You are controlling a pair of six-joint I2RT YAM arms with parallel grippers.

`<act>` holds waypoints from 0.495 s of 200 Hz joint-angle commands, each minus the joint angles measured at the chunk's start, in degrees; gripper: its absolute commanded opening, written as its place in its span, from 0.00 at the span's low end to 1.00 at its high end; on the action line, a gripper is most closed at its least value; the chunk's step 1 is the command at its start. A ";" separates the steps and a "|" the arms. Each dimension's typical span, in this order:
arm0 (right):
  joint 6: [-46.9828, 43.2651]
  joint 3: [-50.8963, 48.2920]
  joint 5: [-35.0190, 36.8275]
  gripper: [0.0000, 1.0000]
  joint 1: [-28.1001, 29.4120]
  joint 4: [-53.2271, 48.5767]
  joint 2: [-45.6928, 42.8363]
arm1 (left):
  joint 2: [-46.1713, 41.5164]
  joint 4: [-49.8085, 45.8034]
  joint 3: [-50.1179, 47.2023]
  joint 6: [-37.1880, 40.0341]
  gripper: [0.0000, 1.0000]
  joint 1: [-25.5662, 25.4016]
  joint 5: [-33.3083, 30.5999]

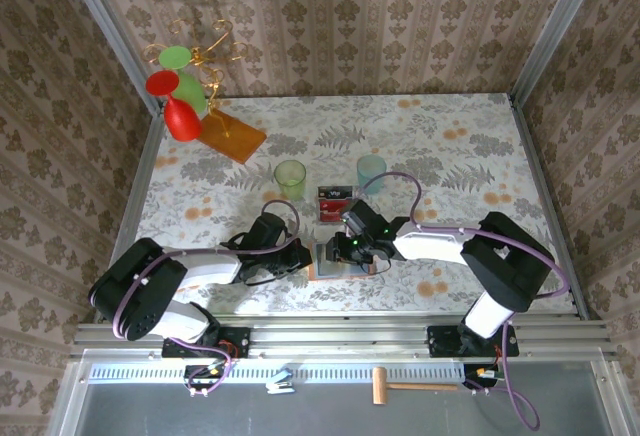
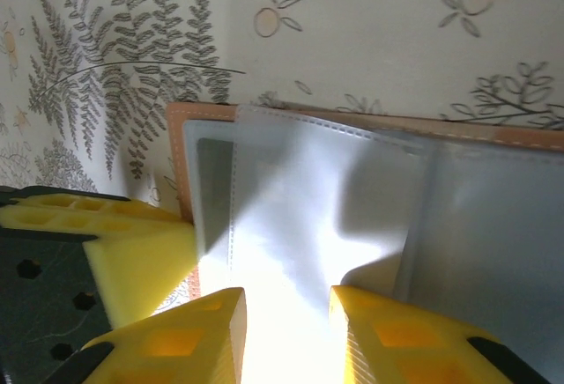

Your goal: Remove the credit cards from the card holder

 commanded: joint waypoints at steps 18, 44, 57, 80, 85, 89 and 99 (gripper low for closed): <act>1.94 -3.36 -1.92 0.31 -1.53 3.69 -1.30 | 1.43 -4.27 0.62 2.00 0.06 0.24 -0.56; 2.66 -5.53 -3.46 0.30 -2.44 7.15 -1.81 | 0.89 -5.73 1.77 2.73 0.06 0.50 -0.39; 3.16 -6.83 -4.51 0.30 -2.88 9.60 -1.91 | -0.13 -5.74 2.15 2.73 0.07 0.72 -0.34; 4.10 -8.79 -6.19 0.30 -3.76 13.34 -1.67 | -2.98 -7.06 3.58 2.80 0.07 0.85 -0.39; 4.30 -9.18 -6.41 0.30 -3.93 13.94 -1.65 | -3.66 -7.60 4.09 2.89 0.08 0.82 -0.45; 4.39 -9.49 -6.59 0.30 -4.05 14.41 -1.71 | -4.14 -8.05 4.54 2.96 0.08 0.83 -0.47; 4.54 -10.12 -6.95 0.30 -4.31 15.51 -1.67 | -5.14 -9.16 5.62 3.21 0.10 0.84 -0.67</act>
